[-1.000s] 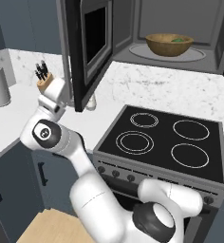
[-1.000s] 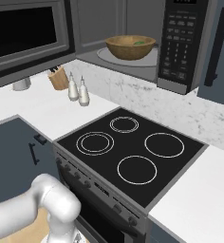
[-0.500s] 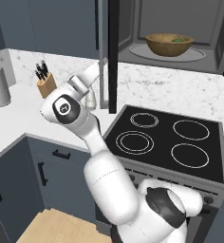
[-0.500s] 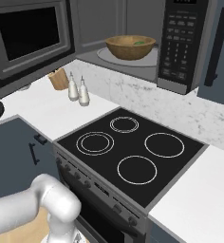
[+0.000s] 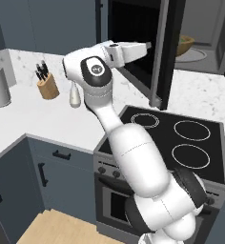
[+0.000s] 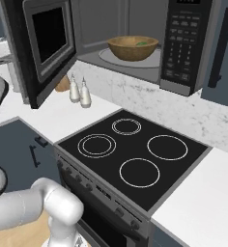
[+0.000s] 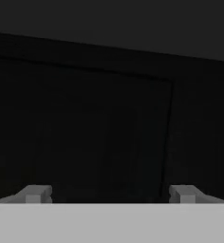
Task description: Pick the broccoli from the sink and place it in the bowl. Then pick the bowl and place it in the microwave. Then close the microwave door and press the start button.
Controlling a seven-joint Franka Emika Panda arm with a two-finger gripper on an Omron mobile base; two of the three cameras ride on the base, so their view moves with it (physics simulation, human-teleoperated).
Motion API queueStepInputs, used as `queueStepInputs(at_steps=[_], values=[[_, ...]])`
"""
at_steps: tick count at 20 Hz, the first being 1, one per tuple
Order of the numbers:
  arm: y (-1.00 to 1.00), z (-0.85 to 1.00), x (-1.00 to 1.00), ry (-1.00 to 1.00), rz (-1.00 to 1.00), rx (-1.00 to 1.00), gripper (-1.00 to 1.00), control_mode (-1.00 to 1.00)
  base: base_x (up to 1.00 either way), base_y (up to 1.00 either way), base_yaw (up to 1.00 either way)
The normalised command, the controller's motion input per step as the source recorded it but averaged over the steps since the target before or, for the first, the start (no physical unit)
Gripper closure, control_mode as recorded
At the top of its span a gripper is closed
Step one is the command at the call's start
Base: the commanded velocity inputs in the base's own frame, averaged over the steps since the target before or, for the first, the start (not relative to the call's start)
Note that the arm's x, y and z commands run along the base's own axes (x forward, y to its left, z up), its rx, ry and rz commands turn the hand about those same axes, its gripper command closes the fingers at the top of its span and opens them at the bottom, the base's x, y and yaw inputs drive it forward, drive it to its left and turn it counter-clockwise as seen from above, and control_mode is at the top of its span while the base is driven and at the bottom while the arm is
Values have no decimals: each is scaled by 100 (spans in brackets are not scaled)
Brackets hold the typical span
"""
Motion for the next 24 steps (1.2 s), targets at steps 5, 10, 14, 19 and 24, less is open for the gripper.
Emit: queueStepInputs(at_steps=[5, 10, 14, 19, 24], values=[[-97, 26, -2, -13, 4, 36, -100, -100, 0, 0, 0], [-84, -2, 35, -5, 5, 18, -100, -100, 0, 0, 0], [-74, -12, 56, 0, 8, 11, -100, -100, 0, 0, 0], [-41, -4, 27, 2, 5, 6, -100, -100, 0, 0, 0], [-51, -11, 33, -2, 19, 9, -100, -100, 0, 0, 0]])
